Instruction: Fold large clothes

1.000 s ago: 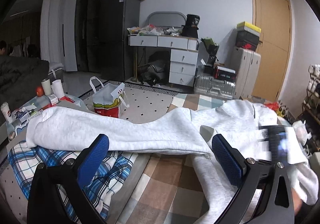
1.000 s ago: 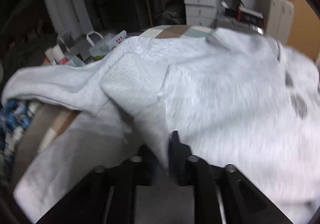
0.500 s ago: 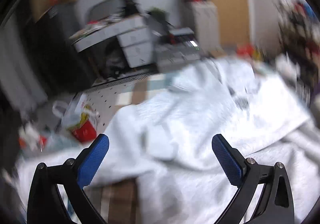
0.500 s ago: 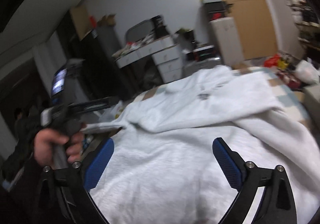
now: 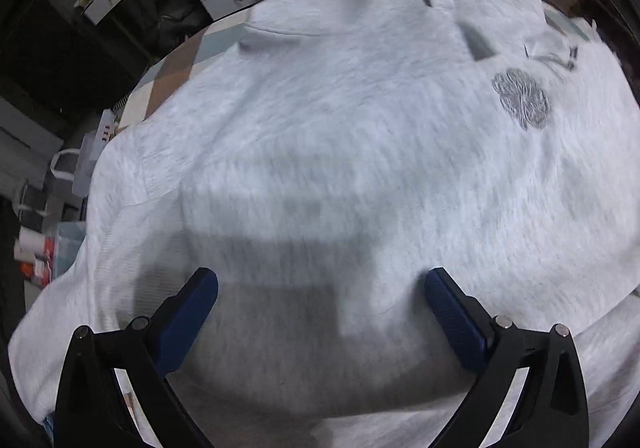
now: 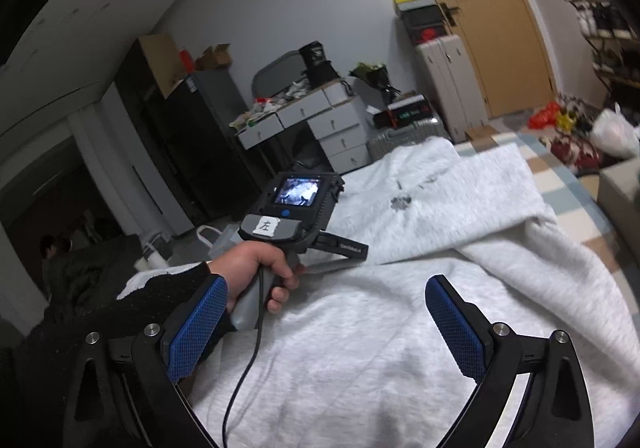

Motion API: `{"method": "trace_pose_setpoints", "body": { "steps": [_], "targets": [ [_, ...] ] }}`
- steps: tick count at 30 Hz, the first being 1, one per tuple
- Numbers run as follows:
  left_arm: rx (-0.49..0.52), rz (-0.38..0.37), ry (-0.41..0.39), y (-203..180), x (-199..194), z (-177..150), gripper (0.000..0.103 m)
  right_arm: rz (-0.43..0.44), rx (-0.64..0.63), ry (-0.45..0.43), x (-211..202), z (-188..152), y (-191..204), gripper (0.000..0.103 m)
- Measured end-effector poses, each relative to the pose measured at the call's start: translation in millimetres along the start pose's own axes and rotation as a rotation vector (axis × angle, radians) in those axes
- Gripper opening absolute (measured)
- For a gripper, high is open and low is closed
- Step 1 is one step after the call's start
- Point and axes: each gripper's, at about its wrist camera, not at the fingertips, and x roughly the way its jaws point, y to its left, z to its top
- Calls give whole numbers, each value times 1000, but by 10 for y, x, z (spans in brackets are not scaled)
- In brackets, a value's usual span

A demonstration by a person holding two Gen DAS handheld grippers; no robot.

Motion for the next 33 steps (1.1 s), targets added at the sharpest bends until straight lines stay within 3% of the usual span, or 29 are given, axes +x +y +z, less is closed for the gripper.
{"method": "trace_pose_setpoints", "body": {
  "steps": [5, 8, 16, 20, 23, 28, 33],
  "targets": [
    [-26, -25, -170, 535, -638, -371, 101, -3, 1, 10, 25, -34, -4, 101],
    [-97, -33, -254, 1109, -1040, -721, 101, 1, 28, 15, 24, -37, -35, 101],
    [-512, -3, -359, 3007, -1931, -2009, 101, 15, 41, 63, 110, -75, 30, 101],
    [-665, -7, -380, 3410, -2055, -2489, 100, 20, 30, 81, 154, -102, 77, 101],
    [-756, -95, -383, 3514, -1903, -2649, 100, 15, 15, 100, 206, -112, 118, 101],
    [-904, -392, -362, 3616, -1477, -2739, 100, -10, -11, 118, 247, -151, 134, 101],
    [-1058, -512, -353, 3726, -1178, -2678, 100, -36, -4, 121, 249, -155, 71, 101]
  ]
}}
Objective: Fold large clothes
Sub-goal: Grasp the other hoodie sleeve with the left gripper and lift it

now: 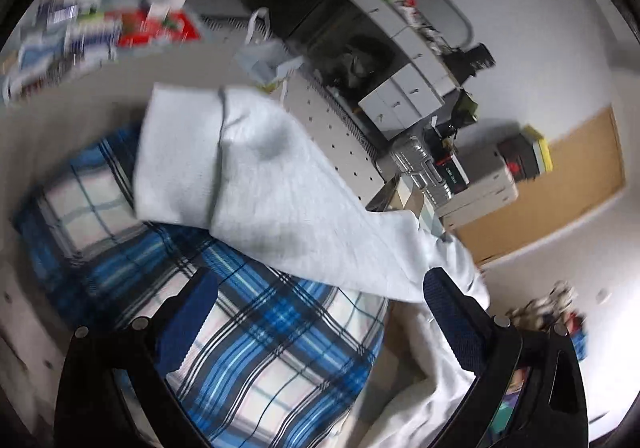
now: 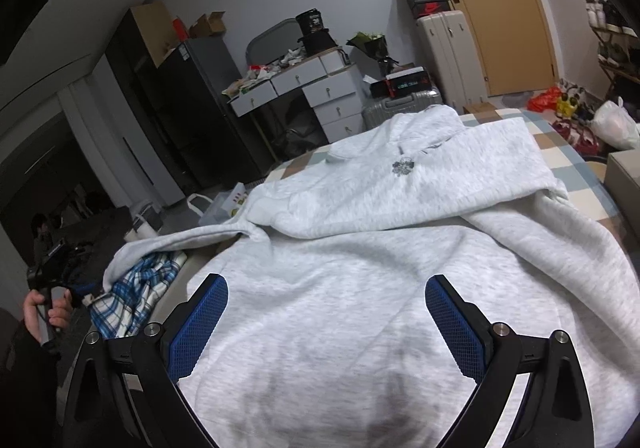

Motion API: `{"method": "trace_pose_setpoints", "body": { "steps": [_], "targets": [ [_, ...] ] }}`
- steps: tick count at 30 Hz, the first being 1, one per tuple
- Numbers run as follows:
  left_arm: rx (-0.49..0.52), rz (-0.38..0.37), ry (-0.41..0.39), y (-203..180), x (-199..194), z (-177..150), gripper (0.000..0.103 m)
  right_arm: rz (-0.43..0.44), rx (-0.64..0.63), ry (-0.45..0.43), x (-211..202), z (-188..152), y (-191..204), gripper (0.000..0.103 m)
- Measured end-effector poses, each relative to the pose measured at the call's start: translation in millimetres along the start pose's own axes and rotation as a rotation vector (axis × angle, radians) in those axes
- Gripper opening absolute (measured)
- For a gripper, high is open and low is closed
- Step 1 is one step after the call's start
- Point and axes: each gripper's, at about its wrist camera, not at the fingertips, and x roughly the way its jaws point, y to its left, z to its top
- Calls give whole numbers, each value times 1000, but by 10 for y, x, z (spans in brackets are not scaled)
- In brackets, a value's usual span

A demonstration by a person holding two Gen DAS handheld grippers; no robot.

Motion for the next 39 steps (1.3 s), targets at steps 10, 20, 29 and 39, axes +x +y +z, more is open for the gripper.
{"method": "trace_pose_setpoints", "body": {
  "steps": [10, 20, 29, 39],
  "targets": [
    [-179, -54, -55, 278, 79, 274, 100, 19, 58, 28, 45, -5, -109, 101],
    [-69, 11, -226, 120, -224, 325, 15, 7, -19, 27, 58, -41, 57, 101],
    [-205, -33, -75, 445, 139, 383, 68, 2, -47, 43, 94, -60, 119, 101],
    [-44, 74, -175, -2, -71, 419, 8, 1, -31, 44, 82, -54, 75, 101]
  ]
}}
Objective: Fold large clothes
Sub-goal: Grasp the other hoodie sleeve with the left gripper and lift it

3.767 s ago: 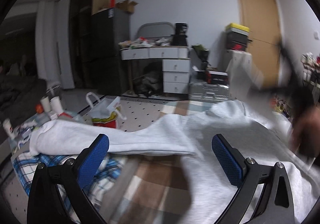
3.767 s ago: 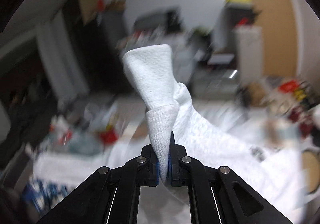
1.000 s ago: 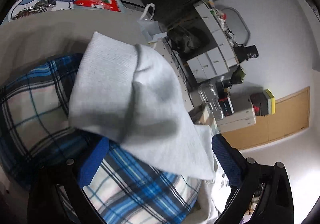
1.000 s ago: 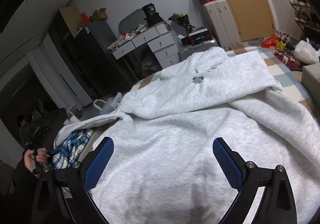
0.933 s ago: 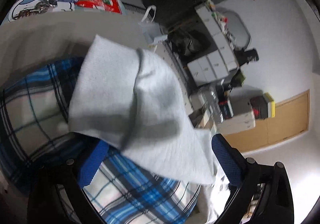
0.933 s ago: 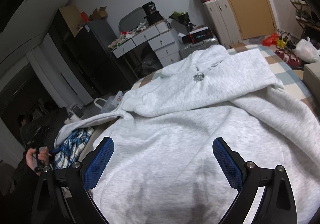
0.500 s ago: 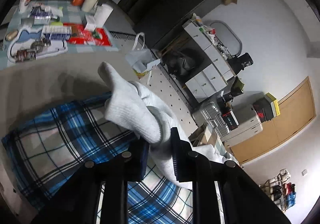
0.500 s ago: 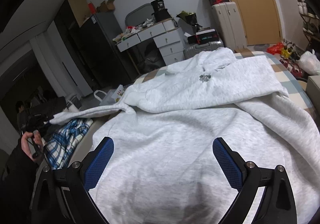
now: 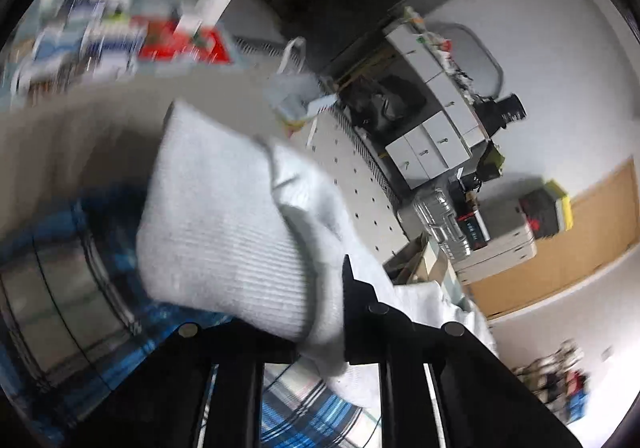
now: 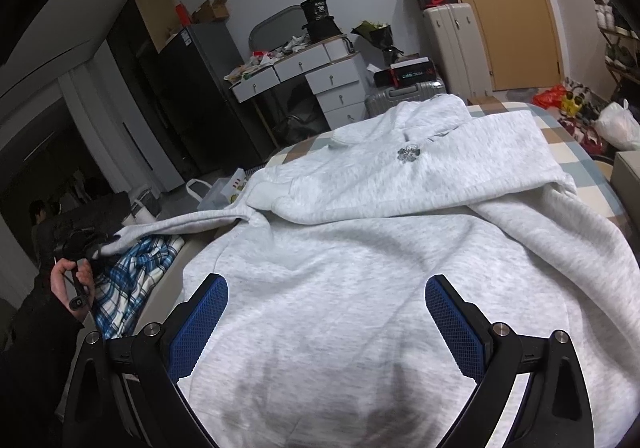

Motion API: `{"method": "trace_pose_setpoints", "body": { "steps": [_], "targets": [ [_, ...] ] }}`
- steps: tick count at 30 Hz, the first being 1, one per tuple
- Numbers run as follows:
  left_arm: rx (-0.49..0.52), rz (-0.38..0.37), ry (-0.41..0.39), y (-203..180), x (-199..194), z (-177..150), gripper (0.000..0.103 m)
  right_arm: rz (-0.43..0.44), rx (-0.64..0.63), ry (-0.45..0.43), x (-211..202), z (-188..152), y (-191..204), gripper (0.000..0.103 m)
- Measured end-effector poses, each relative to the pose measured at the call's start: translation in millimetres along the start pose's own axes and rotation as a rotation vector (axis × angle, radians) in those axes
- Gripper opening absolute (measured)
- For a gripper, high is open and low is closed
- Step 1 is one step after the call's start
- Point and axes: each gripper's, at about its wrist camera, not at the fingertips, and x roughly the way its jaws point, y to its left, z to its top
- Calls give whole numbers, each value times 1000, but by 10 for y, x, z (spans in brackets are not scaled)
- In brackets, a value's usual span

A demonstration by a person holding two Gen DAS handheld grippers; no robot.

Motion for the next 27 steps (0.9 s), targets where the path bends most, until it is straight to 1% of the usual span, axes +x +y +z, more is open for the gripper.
{"method": "trace_pose_setpoints", "body": {
  "steps": [1, 5, 8, 10, 11, 12, 14, 15, 17, 19, 20, 22, 23, 25, 26, 27],
  "targets": [
    [23, 4, -25, -82, -55, 33, 8, 2, 2, -1, -5, 1, -5, 101],
    [135, -40, -92, -624, -280, 205, 7, 11, 9, -3, -18, 6, -13, 101],
    [236, -102, -131, -1223, -445, 277, 7, 19, 17, -5, -39, 6, -9, 101],
    [296, -174, -138, -1700, -541, 266, 7, 26, 20, -12, -65, 9, -11, 101],
    [339, -215, -142, -1982, -591, 230, 7, 30, 26, -17, -86, 11, -19, 101],
    [386, -240, -145, -2263, -626, 174, 7, 36, 31, -20, -96, 13, -28, 101],
    [500, -300, -132, -2886, -664, -69, 7, 48, 48, -25, -123, 23, -52, 101],
    [538, -328, -117, -3066, -660, -174, 7, 47, 57, -28, -128, 29, -69, 101],
    [662, -381, -57, -3622, -575, -600, 7, 42, 93, -42, -165, 44, -136, 101],
    [780, -472, 57, -4079, -393, -1085, 7, 38, 134, -63, -217, 58, -219, 101],
    [809, -511, 114, -4276, -265, -1333, 7, 40, 166, -76, -257, 74, -299, 101],
    [827, -587, 237, -4560, 27, -1811, 7, 37, 217, -108, -349, 88, -435, 101],
    [845, -602, 263, -4646, 129, -2021, 7, 23, 245, -141, -434, 88, -527, 101],
    [898, -625, 366, -4804, 429, -2624, 7, 3, 272, -177, -534, 85, -646, 101],
    [924, -622, 413, -4843, 554, -2874, 7, -9, 284, -185, -562, 83, -690, 101],
    [958, -611, 469, -4863, 716, -3193, 7, -15, 294, -189, -576, 85, -721, 101]
  ]
}}
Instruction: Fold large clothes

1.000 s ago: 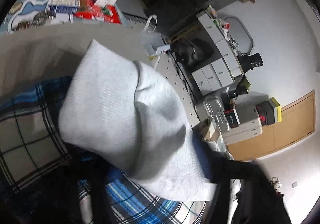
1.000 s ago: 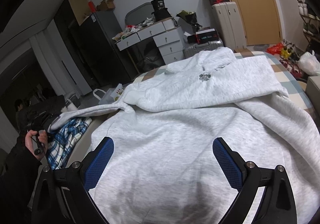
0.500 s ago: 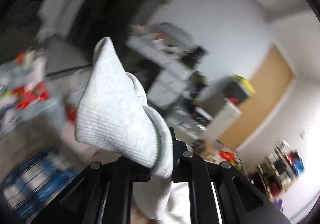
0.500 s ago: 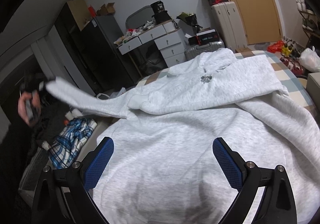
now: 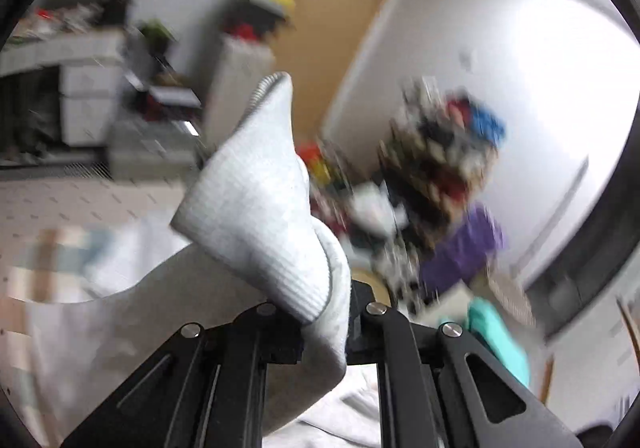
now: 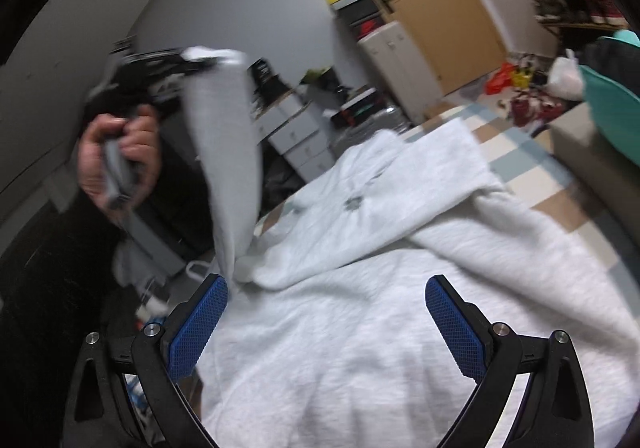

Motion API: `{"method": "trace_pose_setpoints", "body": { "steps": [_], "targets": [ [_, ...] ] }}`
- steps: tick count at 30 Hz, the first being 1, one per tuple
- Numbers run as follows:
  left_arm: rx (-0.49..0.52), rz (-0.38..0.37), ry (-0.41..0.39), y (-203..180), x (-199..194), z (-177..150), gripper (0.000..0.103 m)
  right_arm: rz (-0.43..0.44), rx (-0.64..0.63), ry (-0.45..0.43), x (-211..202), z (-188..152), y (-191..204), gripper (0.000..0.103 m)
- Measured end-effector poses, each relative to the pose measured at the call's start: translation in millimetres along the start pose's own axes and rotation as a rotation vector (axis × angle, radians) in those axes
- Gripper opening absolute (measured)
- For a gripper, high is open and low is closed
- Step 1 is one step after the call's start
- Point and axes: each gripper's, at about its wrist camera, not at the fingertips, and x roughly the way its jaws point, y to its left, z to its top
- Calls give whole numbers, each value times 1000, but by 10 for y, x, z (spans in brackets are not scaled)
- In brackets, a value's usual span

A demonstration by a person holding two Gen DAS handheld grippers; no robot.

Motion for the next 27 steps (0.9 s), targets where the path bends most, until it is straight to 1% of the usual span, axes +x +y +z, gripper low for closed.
{"method": "trace_pose_setpoints", "body": {
  "steps": [2, 3, 6, 7, 8, 9, 10, 11, 12, 14, 15, 16, 17, 19, 20, 22, 24, 25, 27],
  "targets": [
    [34, 24, 109, -132, 591, -297, 7, -8, 35, -11, -23, 33, -85, 101],
    [35, 39, 153, -151, 804, -416, 7, -7, 57, -18, -36, 47, -124, 101],
    [3, 74, 321, -122, 1426, -776, 7, -1, 74, -23, -46, 82, -155, 101],
    [-37, 71, 391, -59, 1587, -927, 7, 1, 68, -23, -44, 83, -149, 101],
    [-66, 57, 438, -64, 1656, -970, 8, 1, 58, -20, -39, 82, -126, 101],
    [-102, 20, 482, -58, 1707, -1028, 12, 3, 45, -19, -37, 79, -106, 101],
    [-142, -16, 500, -25, 1707, -1084, 16, 4, 38, -17, -55, 83, -111, 101],
    [-171, -52, 497, -29, 1665, -1087, 25, 7, 33, -13, -48, 84, -101, 101],
    [-204, -103, 484, 23, 1564, -1064, 48, 10, 36, -10, -43, 81, -106, 101],
    [-251, -168, 448, 87, 1306, -1002, 77, 10, 50, 0, -21, 76, -130, 101],
    [-255, -198, 417, 128, 1147, -970, 78, 8, 58, 9, -2, 74, -147, 101],
    [-246, -212, 394, 130, 1000, -931, 78, 6, 62, 15, 11, 70, -156, 101],
    [-232, -209, 369, 176, 810, -895, 78, 2, 67, 21, 24, 68, -165, 101],
    [-214, -147, 307, 367, 394, -895, 79, -3, 76, 25, 40, 63, -185, 101],
    [-212, -103, 281, 538, 284, -901, 80, -7, 83, 24, 39, 60, -196, 101],
    [-217, 42, 239, 877, 32, -1003, 81, -16, 88, 23, 34, 54, -199, 101],
    [-254, 200, 237, 1162, -63, -1190, 81, -25, 97, 29, 57, 56, -213, 101],
    [-289, 259, 252, 1346, -105, -1334, 81, -28, 105, 35, 72, 53, -222, 101],
    [-349, 306, 289, 1599, -57, -1539, 81, -39, 115, 47, 117, 43, -238, 101]
  ]
}}
